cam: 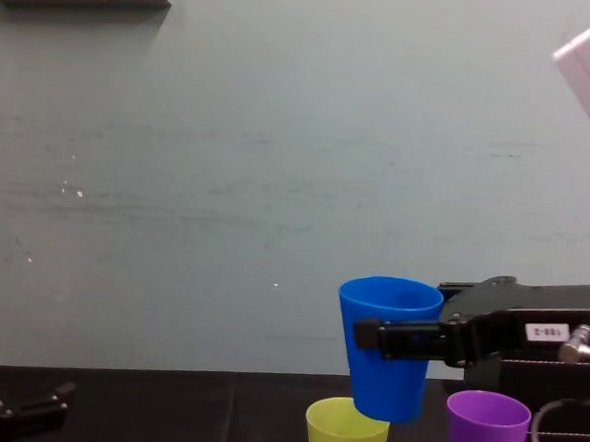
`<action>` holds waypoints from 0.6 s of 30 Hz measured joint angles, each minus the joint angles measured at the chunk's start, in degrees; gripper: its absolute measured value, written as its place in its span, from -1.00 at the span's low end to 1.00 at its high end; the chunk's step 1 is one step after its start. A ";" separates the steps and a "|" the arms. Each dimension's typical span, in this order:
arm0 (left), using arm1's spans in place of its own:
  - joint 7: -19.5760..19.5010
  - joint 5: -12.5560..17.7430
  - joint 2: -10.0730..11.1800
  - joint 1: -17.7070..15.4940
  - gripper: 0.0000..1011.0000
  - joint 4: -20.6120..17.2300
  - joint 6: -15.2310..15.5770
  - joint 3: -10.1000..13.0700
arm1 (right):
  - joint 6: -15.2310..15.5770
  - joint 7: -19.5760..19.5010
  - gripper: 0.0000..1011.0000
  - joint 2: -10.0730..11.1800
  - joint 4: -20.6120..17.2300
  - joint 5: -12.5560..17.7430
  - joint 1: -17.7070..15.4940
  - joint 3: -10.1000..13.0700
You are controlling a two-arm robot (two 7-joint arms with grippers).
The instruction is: Stack the three plastic cups sequentially using one hand.
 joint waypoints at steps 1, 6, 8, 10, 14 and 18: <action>0.00 0.00 0.00 0.00 1.00 0.00 0.00 0.00 | 0.02 -0.03 0.43 -0.15 0.16 -0.10 0.12 -0.08; 0.00 0.00 0.00 0.00 1.00 0.00 0.00 0.00 | 0.13 -0.19 0.43 -1.52 1.84 -1.01 1.21 -0.72; 0.00 0.00 0.00 0.00 1.00 0.00 0.00 0.00 | 0.15 -0.20 0.43 -1.90 2.35 -1.24 1.55 -0.86; 0.00 0.00 0.00 0.00 1.00 0.00 0.00 0.00 | 0.19 -0.19 0.43 -2.48 3.23 -1.53 2.09 -1.08; 0.00 0.00 0.00 0.00 1.00 0.00 0.00 0.00 | 0.21 -0.10 0.43 -3.34 4.74 -1.88 2.90 -1.28; 0.00 0.00 0.00 0.00 1.00 0.00 0.00 0.00 | 0.20 0.00 0.43 -4.16 6.21 -2.07 3.61 -1.36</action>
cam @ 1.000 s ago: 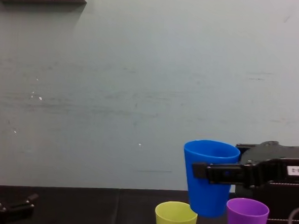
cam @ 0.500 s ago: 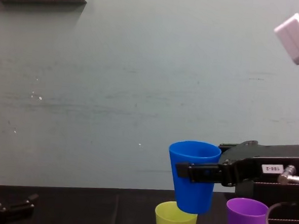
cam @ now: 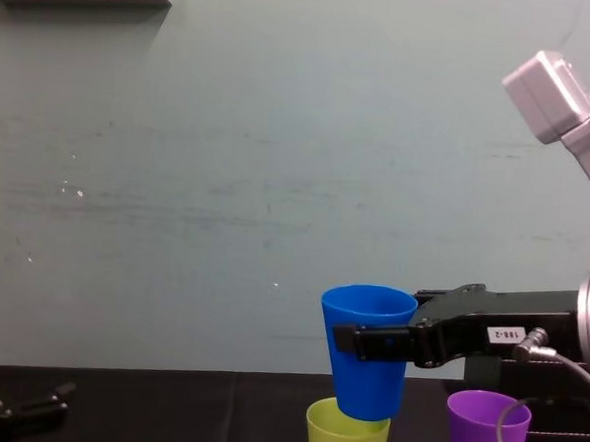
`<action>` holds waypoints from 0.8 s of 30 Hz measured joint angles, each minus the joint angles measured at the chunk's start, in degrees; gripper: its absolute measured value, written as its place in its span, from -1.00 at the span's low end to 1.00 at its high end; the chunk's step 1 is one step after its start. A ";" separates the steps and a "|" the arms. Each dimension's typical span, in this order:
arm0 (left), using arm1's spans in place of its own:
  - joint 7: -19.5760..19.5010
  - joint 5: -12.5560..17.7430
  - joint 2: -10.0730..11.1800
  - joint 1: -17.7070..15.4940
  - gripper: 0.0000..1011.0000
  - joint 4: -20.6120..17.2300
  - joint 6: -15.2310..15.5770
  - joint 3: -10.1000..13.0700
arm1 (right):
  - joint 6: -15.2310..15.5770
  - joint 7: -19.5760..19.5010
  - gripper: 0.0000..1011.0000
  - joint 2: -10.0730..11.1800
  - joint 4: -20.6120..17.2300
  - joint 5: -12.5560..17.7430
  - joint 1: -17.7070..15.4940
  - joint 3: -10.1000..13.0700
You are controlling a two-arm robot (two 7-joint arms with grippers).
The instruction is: Stack the three plastic cups sequentially using one hand.
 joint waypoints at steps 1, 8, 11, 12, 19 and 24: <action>0.00 0.00 0.00 0.00 1.00 0.00 0.00 0.00 | -0.04 0.07 0.43 -0.23 0.49 -0.02 0.21 0.00; 0.00 0.00 0.00 0.00 1.00 0.00 0.00 0.00 | -0.25 0.47 0.43 -1.27 2.36 -0.13 1.02 -0.11; 0.00 0.00 0.00 0.00 1.00 0.00 0.00 0.00 | -0.30 0.54 0.43 -1.50 2.71 -0.17 1.15 -0.16; 0.00 0.00 0.00 0.00 1.00 0.00 0.00 0.00 | -0.35 0.63 0.43 -1.65 2.93 -0.21 1.24 -0.21; 0.00 0.00 0.00 0.00 1.00 0.00 0.00 0.00 | -0.58 0.90 0.43 -2.10 3.90 -0.48 1.48 -0.43; 0.00 0.00 0.00 0.00 1.00 0.00 0.00 0.00 | -0.74 1.07 0.43 -2.36 4.38 -0.59 1.54 -0.54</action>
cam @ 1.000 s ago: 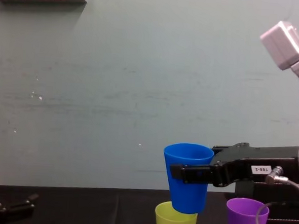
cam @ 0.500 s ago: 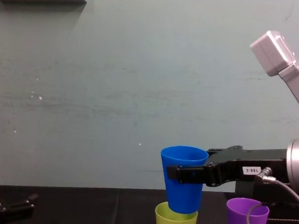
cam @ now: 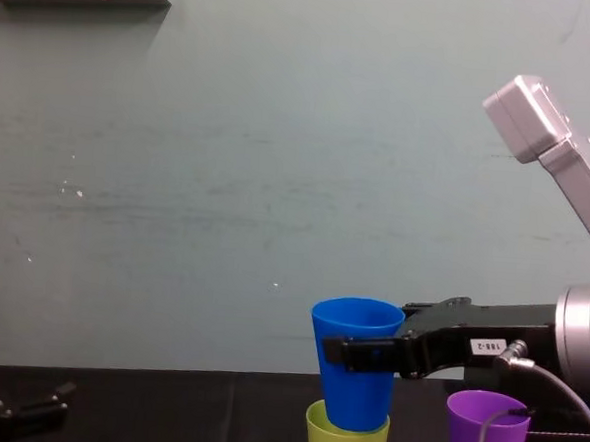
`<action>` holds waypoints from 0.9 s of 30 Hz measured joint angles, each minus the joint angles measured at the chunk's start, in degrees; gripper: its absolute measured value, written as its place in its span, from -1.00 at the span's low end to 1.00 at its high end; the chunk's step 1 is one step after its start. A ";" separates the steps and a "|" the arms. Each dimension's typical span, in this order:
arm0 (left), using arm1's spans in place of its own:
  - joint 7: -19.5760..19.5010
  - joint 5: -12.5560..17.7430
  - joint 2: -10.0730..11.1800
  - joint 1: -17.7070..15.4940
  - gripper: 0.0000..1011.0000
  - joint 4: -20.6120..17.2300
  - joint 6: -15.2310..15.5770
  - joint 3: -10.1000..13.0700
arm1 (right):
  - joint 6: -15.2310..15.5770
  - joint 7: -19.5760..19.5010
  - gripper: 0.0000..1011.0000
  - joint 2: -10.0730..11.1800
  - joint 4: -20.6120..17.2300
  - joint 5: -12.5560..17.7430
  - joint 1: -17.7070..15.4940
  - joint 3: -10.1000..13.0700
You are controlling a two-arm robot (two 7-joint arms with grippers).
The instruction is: Stack the three plastic cups sequentially using one hand.
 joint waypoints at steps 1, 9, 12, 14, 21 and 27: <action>0.00 0.00 0.00 0.00 1.00 0.00 0.00 0.00 | -0.03 0.09 0.43 -0.03 0.09 -0.01 0.03 -0.02; 0.00 0.00 0.00 0.00 1.00 0.00 0.00 0.00 | -0.29 0.28 0.43 -0.36 0.71 -0.19 0.13 -0.14; 0.00 0.00 0.00 0.00 1.00 0.00 0.00 0.00 | -0.33 0.29 0.43 -0.44 0.85 -0.27 0.14 -0.21; 0.00 0.00 0.00 0.00 1.00 0.00 0.00 0.00 | -0.50 0.32 0.43 -0.57 1.09 -0.34 0.18 -0.25; 0.00 0.00 0.00 0.00 1.00 0.00 0.00 0.00 | -0.80 0.43 0.43 -0.84 1.79 -0.49 0.24 -0.29; 0.00 0.00 0.00 0.00 1.00 0.00 0.00 0.00 | -1.12 0.48 0.43 -1.37 3.03 -0.77 0.62 -0.36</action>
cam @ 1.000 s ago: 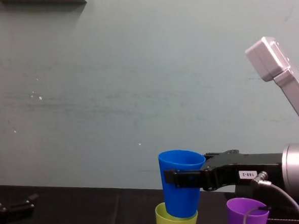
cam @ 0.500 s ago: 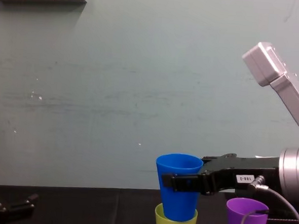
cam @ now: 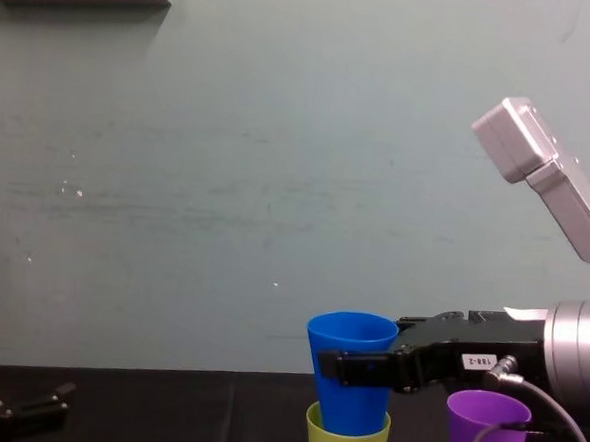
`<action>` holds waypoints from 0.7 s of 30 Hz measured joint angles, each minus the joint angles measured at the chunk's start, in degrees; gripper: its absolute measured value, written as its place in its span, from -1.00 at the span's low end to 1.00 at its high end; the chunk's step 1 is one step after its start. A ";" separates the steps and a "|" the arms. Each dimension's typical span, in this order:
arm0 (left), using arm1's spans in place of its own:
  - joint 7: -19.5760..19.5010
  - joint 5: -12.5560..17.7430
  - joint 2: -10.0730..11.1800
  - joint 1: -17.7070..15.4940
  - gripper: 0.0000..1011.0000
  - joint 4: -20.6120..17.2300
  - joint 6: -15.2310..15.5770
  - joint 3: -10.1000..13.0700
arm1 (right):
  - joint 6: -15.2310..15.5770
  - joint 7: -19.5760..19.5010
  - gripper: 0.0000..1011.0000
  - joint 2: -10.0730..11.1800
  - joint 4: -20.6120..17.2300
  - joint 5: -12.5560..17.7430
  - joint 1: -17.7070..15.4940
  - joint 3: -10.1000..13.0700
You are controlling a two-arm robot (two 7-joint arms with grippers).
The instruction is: Stack the three plastic cups sequentially using one hand.
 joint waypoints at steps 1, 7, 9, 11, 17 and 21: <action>0.00 0.00 0.00 0.00 1.00 0.00 0.00 0.00 | -0.07 0.03 0.43 -0.07 0.17 -0.03 0.05 -0.01; 0.00 0.00 0.00 0.00 1.00 0.00 0.00 0.00 | -1.15 0.45 0.43 -0.76 1.90 -0.42 0.46 -0.33; 0.00 0.00 0.00 0.00 1.00 0.00 0.00 0.00 | -1.68 0.62 0.43 -1.10 2.60 -0.58 0.59 -0.46; 0.00 0.00 0.00 0.00 1.00 0.00 0.00 0.00 | -1.93 0.70 0.43 -1.25 3.01 -0.65 0.65 -0.52; 0.00 0.00 0.00 0.00 1.00 0.00 0.00 0.00 | -2.63 0.91 0.43 -1.72 4.15 -1.10 0.84 -0.70; 0.00 0.00 0.00 0.00 1.00 0.00 0.00 0.00 | -2.72 0.88 0.43 -1.78 4.36 -1.35 0.84 -0.69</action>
